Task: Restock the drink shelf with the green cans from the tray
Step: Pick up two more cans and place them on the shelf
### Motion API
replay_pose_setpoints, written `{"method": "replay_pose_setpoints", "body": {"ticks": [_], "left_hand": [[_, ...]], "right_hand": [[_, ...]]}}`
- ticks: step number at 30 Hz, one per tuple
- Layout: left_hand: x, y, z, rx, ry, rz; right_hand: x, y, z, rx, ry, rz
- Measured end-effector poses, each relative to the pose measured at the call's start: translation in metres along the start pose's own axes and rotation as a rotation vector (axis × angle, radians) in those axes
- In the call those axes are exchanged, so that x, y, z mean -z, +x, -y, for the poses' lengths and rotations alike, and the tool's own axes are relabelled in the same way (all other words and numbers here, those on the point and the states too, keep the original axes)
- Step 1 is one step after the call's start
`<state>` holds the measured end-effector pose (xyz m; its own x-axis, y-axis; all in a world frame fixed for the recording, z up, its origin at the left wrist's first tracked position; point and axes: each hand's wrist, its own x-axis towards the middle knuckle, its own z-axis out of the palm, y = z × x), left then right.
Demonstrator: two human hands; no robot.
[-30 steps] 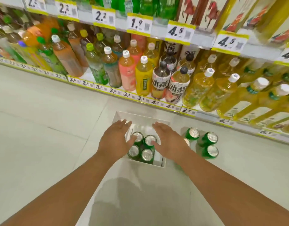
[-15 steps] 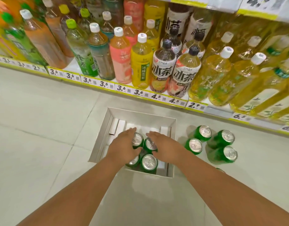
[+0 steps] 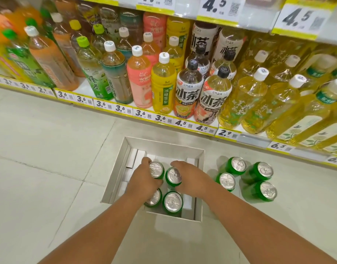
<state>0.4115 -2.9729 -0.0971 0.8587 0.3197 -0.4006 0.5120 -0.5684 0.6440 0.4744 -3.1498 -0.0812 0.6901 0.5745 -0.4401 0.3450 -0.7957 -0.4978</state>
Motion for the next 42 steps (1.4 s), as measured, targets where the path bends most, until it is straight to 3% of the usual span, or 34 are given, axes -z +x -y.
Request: {"method": "replay_pose_setpoints", "body": {"ticks": [7, 17, 27, 33, 42], "left_hand": [[0.123, -0.062, -0.096, -0.105, -0.132, -0.119], [0.413, -0.203, -0.345, -0.216, -0.275, -0.231], [0.663, -0.312, -0.584, -0.404, -0.235, -0.287], [0.746, -0.337, -0.692, -0.526, -0.277, -0.348], [0.815, -0.357, -0.849, -0.682, -0.286, -0.511]], "right_hand": [[0.124, -0.068, 0.088, 0.034, 0.238, -0.187], [0.420, -0.226, 0.288, 0.085, 0.520, -0.381], [0.685, -0.350, 0.467, 0.092, 0.585, -0.659], [0.808, -0.399, 0.514, 0.108, 0.559, -0.833], [0.976, -0.458, 0.542, 0.247, 0.428, -0.936]]}}
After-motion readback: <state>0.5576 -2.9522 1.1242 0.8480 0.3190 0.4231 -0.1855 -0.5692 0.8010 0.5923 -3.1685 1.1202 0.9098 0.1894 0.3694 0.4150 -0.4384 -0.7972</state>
